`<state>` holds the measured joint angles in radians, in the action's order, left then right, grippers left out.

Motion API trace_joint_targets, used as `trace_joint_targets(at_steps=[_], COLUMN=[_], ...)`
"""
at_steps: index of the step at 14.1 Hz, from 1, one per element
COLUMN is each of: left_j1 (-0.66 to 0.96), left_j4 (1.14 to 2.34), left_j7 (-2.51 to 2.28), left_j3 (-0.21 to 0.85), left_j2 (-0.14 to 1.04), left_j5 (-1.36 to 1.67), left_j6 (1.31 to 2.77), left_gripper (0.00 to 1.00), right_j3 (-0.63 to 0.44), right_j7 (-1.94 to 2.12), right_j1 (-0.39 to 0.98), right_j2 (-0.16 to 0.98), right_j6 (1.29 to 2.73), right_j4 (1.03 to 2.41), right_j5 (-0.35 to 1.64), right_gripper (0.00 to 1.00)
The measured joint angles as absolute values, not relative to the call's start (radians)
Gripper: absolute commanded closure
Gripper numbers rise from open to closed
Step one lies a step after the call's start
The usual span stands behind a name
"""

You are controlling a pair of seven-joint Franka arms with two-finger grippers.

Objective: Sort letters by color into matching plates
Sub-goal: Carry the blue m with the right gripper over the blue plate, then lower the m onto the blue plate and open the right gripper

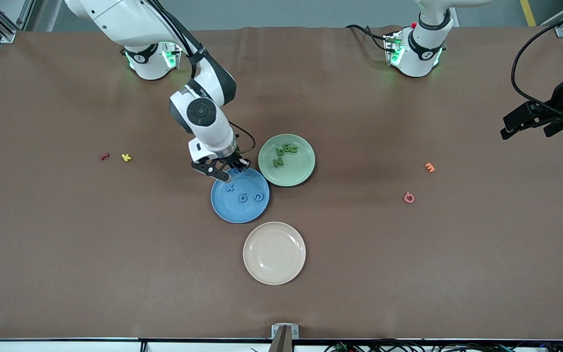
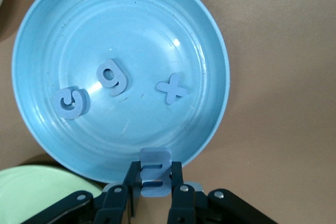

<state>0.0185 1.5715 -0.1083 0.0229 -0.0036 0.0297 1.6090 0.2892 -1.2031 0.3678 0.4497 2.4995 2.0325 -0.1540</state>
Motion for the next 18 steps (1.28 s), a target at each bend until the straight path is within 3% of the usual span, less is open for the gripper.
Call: trace_joint_targets(at_steps=[6,15,18], left_j1=[0.018,0.014,0.013], left_j4=[1.568,1.568,1.568], left_j7=[-0.108,-0.108,-0.108], left_j3=[0.023,0.020,0.020], left_j2=[-0.002,0.004,0.007], left_j5=[0.030,0.030,0.030], left_j6=[1.615,1.644,1.645], left_gripper=[0.00,0.00,0.00], right_j3=[0.285,0.282,0.280], right_j7=[-1.250,-1.250,-1.250], right_j1=[0.385,0.389,0.389], right_j2=[0.539,0.572,0.580], right_j6=[2.463,2.459,2.459], right_j4=[1.945,1.917,1.906], right_j5=[-0.185,-0.185,-0.186], right_gripper=[1.00,0.99,0.93])
